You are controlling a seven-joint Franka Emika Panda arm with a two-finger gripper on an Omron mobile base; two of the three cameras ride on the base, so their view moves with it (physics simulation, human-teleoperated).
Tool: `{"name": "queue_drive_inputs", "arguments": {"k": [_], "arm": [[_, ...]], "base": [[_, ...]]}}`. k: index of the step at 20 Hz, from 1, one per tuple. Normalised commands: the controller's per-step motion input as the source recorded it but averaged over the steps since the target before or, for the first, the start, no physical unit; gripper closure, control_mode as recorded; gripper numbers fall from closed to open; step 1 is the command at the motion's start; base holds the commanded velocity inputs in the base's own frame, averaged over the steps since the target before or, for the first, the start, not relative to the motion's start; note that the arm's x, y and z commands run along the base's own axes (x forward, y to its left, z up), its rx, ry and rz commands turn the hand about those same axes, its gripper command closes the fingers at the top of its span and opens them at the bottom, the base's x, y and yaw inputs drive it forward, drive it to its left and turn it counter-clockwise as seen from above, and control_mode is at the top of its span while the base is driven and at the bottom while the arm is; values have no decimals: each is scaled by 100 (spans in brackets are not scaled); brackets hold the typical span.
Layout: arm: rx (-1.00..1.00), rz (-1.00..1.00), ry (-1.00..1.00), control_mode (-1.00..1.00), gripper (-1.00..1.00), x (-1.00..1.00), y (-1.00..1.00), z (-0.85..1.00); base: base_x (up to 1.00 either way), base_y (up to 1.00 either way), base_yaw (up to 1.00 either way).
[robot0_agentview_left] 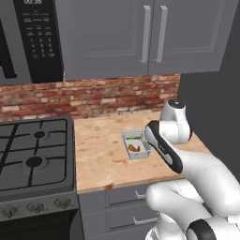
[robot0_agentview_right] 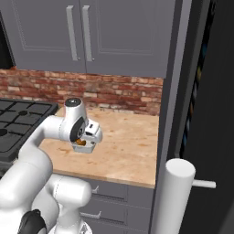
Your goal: Place the tupperware on the second highest shelf of the fridge. Make space for the tupperware among the existing items by rearranging them on the shelves if needed. Close the fridge door when finished.
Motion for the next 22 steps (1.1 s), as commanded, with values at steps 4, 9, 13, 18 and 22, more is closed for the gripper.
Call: {"name": "queue_drive_inputs", "arguments": {"k": [4, 9, 13, 18, 22], "arm": [[6, -1, 0, -100, -100, 26, -16, -18], [2, 0, 0, -100, -100, 28, 0, -22], [1, 0, 0, -100, -100, 33, 0, -29], [0, 0, 0, -100, -100, 36, 0, -30], [0, 0, 0, -100, -100, 31, 0, -28]], "base": [[0, 0, 0], [0, 0, 0], [0, 0, 0], [0, 0, 0], [0, 0, 0]]}}
